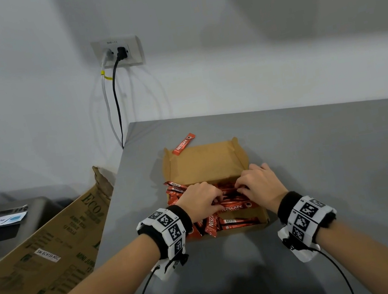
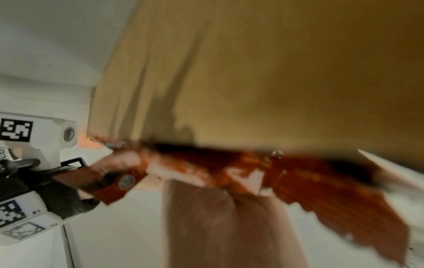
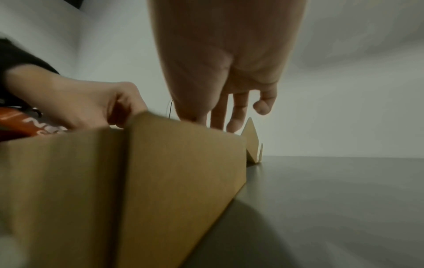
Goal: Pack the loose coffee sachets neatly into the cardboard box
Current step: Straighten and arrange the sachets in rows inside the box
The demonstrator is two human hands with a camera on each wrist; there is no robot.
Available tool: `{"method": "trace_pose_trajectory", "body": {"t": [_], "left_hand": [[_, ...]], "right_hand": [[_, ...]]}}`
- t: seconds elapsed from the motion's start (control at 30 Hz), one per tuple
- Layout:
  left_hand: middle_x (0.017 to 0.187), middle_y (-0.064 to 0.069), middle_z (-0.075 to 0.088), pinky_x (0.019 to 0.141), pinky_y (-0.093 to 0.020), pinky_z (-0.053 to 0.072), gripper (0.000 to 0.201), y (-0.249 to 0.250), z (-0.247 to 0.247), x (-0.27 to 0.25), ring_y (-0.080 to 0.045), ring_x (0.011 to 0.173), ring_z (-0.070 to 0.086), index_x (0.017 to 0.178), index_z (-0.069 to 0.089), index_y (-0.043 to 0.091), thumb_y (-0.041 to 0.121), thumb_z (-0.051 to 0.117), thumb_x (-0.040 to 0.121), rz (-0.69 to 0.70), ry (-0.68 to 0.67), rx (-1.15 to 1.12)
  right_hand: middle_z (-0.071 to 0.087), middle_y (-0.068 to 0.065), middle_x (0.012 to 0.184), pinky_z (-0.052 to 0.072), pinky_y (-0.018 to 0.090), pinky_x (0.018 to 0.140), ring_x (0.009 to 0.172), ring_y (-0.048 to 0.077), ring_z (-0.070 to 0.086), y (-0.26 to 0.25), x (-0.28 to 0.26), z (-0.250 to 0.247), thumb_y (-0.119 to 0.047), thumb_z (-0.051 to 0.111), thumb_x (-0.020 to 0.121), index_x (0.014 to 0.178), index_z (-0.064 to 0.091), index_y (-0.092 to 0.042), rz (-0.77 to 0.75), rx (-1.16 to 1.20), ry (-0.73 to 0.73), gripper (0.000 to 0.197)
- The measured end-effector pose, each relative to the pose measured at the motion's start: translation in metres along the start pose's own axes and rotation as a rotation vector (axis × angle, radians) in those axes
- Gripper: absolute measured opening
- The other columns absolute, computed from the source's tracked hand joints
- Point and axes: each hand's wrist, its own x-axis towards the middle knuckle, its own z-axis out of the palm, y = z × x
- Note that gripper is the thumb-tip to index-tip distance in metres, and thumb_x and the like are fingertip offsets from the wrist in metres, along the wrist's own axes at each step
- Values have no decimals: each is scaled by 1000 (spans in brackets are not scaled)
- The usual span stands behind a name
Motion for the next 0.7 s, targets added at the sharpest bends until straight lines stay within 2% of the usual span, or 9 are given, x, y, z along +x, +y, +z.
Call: {"method": "trace_pose_trajectory", "body": {"t": [0.13,0.2,0.33,0.43,0.57,0.7], "left_hand": [[104,-2,63,76,-32,49,27,2,1,0,-19,92,60,105,65,13,34,55,91,7,10,41],[107,-3,58,76,-33,48,28,4,1,-1,-22,91,59,105,64,11,33,55,91,15,15,67],[117,-4,46,76,-34,50,28,5,2,-3,-22,86,59,105,64,10,32,60,88,12,76,60],[122,-2,45,77,-36,51,30,4,3,-4,-22,88,60,107,62,11,33,60,87,13,76,66],[124,-2,48,78,-34,49,31,4,3,-4,-22,92,59,110,61,11,33,59,88,7,62,62],[123,-1,49,78,-34,49,29,4,2,-3,-21,93,58,106,62,13,35,58,89,-12,53,79]], "right_hand": [[67,-3,100,26,34,79,100,20,50,-6,4,-4,-17,49,92,95,69,-23,9,-122,-55,22],[67,-3,95,26,34,79,98,20,53,-6,6,-3,-16,50,91,92,67,-22,17,-95,-70,18],[66,-6,97,29,35,85,101,18,51,-1,8,-3,-25,57,89,93,65,-25,28,-25,-64,9],[67,-5,101,30,35,85,102,18,49,-1,7,-2,-34,57,90,96,69,-26,16,-8,-76,16],[66,-8,105,34,34,87,102,15,50,3,1,-10,-48,53,88,106,68,-28,28,112,-9,30],[60,-11,111,32,32,86,104,12,46,-4,-18,-14,-56,56,82,109,65,-31,-75,66,-94,37]]}}
